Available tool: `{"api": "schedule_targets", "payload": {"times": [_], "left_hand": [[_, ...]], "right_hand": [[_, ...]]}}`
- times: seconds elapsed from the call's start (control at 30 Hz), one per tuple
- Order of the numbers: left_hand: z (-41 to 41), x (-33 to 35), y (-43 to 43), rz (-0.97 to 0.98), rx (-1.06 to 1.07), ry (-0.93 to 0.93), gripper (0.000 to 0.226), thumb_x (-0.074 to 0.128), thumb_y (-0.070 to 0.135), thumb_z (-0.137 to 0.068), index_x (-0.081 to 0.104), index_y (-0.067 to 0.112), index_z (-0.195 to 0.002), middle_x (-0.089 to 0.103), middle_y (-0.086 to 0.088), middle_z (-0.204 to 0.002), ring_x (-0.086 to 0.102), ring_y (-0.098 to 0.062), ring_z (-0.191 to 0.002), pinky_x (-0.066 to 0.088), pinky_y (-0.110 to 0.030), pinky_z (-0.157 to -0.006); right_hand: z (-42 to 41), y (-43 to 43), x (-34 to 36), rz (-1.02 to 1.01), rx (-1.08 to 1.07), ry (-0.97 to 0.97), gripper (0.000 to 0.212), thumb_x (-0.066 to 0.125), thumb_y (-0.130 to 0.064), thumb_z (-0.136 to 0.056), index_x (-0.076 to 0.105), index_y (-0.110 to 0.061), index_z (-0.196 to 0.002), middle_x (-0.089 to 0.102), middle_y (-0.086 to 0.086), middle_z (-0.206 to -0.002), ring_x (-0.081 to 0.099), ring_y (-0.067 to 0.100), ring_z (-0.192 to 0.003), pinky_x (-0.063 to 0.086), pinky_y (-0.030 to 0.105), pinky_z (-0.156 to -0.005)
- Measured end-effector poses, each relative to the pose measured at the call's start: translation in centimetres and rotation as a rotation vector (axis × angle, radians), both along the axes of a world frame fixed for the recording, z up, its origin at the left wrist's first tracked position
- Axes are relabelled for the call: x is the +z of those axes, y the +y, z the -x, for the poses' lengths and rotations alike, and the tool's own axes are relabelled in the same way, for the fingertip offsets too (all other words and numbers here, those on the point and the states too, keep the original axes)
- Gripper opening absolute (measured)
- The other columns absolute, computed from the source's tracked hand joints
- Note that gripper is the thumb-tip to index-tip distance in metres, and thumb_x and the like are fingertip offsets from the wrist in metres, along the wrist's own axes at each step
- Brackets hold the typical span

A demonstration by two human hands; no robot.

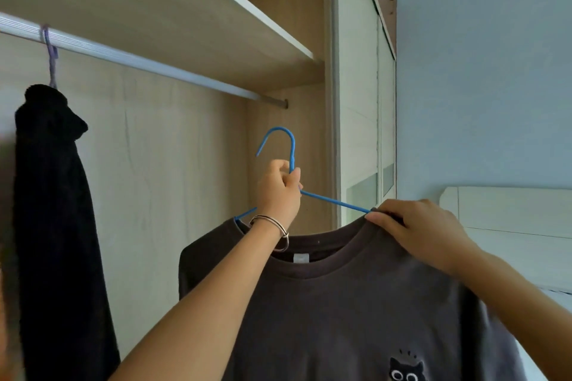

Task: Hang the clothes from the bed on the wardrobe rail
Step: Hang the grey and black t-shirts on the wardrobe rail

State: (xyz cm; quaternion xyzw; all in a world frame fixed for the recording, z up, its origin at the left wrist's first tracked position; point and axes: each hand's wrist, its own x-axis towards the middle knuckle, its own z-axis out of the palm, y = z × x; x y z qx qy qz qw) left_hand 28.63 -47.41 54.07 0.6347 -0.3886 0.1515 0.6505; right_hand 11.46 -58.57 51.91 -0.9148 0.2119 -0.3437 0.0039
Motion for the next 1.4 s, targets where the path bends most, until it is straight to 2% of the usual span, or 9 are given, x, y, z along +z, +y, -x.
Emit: {"api": "schedule_targets", "payload": {"times": [0.27, 0.4, 0.63, 0.77, 0.83, 1.0, 1.2, 1.3, 1.4], "left_hand": [[-9.8, 1.2, -6.6, 0.03, 0.18, -0.042, 0.014, 0.041, 0.017, -0.096, 0.051, 0.01, -0.089, 0.052, 0.006, -0.064, 0.052, -0.008, -0.062, 0.043, -0.018, -0.058], [-15.3, 3.9, -10.9, 0.034, 0.305, 0.0, 0.016, 0.042, 0.019, -0.095, 0.053, 0.008, -0.09, 0.054, 0.007, -0.067, 0.055, -0.016, -0.072, 0.042, -0.023, -0.066], [-21.6, 9.4, -15.6, 0.142, 0.518, 0.128, 0.045, 0.057, 0.023, -0.089, 0.042, 0.002, -0.126, 0.049, -0.013, -0.127, 0.048, -0.03, -0.121, 0.04, -0.031, -0.092], [-24.5, 9.8, -18.0, 0.219, 0.245, 0.332, 0.026, 0.06, 0.028, -0.086, 0.06, 0.003, -0.076, 0.062, -0.01, -0.079, 0.062, -0.028, -0.085, 0.05, -0.034, -0.085], [-25.3, 10.9, -19.0, 0.2, 0.135, 0.32, 0.027, 0.058, 0.021, -0.088, 0.057, 0.012, -0.063, 0.06, -0.007, -0.073, 0.059, -0.021, -0.076, 0.048, -0.033, -0.085], [-28.6, 15.6, -20.6, 0.175, 0.112, 0.235, 0.025, 0.061, 0.012, -0.085, 0.056, 0.017, -0.062, 0.06, -0.008, -0.081, 0.056, -0.021, -0.09, 0.046, -0.033, -0.085], [-33.3, 16.9, -20.7, 0.147, 0.045, 0.336, 0.023, 0.051, 0.009, -0.092, 0.051, 0.01, -0.069, 0.056, 0.002, -0.057, 0.056, -0.003, -0.045, 0.041, -0.01, -0.037], [-35.3, 16.1, -21.0, 0.11, 0.024, 0.372, 0.013, 0.05, 0.011, -0.093, 0.06, 0.005, -0.1, 0.06, 0.0, -0.09, 0.06, -0.005, -0.077, 0.048, -0.013, -0.054], [-36.8, 15.9, -22.2, 0.064, 0.006, 0.385, 0.021, 0.048, 0.013, -0.094, 0.055, 0.01, -0.074, 0.063, 0.002, -0.082, 0.055, -0.006, -0.068, 0.045, -0.015, -0.055]], "right_hand": [[-7.9, -9.9, -0.1, -0.08, 0.128, 0.154, 0.034, 0.037, -0.056, -0.089, 0.06, -0.03, -0.087, 0.064, -0.012, -0.082, 0.06, 0.012, -0.083, 0.051, 0.035, -0.081], [-13.3, -15.2, 1.5, -0.06, 0.258, 0.043, 0.038, 0.039, -0.045, -0.093, 0.065, -0.019, -0.082, 0.067, -0.004, -0.076, 0.061, 0.012, -0.074, 0.052, 0.034, -0.077], [-24.7, -19.1, 7.1, 0.046, 0.401, -0.267, 0.037, 0.041, -0.044, -0.093, 0.068, -0.019, -0.089, 0.072, 0.001, -0.09, 0.064, 0.025, -0.088, 0.052, 0.037, -0.076], [-29.9, -19.3, 9.1, 0.05, 0.458, -0.356, 0.035, 0.042, -0.039, -0.094, 0.066, -0.016, -0.084, 0.071, 0.007, -0.09, 0.063, 0.029, -0.087, 0.043, 0.031, -0.065], [-32.0, -19.6, 10.0, -0.002, 0.465, -0.409, 0.035, 0.042, -0.038, -0.095, 0.067, -0.015, -0.087, 0.071, 0.006, -0.088, 0.063, 0.027, -0.082, 0.045, 0.03, -0.065], [-36.5, -19.9, 13.1, -0.119, 0.467, -0.492, 0.033, 0.043, -0.038, -0.094, 0.068, -0.015, -0.091, 0.07, 0.01, -0.093, 0.063, 0.031, -0.088, 0.05, 0.034, -0.071], [-41.7, -19.8, 14.9, -0.156, 0.42, -0.403, 0.035, 0.043, -0.04, -0.093, 0.067, -0.015, -0.092, 0.068, 0.014, -0.102, 0.06, 0.036, -0.1, 0.048, 0.038, -0.077], [-43.0, -20.6, 14.3, -0.147, 0.39, -0.356, 0.035, 0.042, -0.042, -0.093, 0.067, -0.017, -0.096, 0.069, 0.01, -0.1, 0.062, 0.033, -0.096, 0.053, 0.043, -0.081], [-43.5, -22.0, 13.9, -0.161, 0.371, -0.325, 0.035, 0.043, -0.039, -0.093, 0.067, -0.014, -0.091, 0.068, 0.01, -0.092, 0.063, 0.031, -0.091, 0.053, 0.041, -0.078]]}}
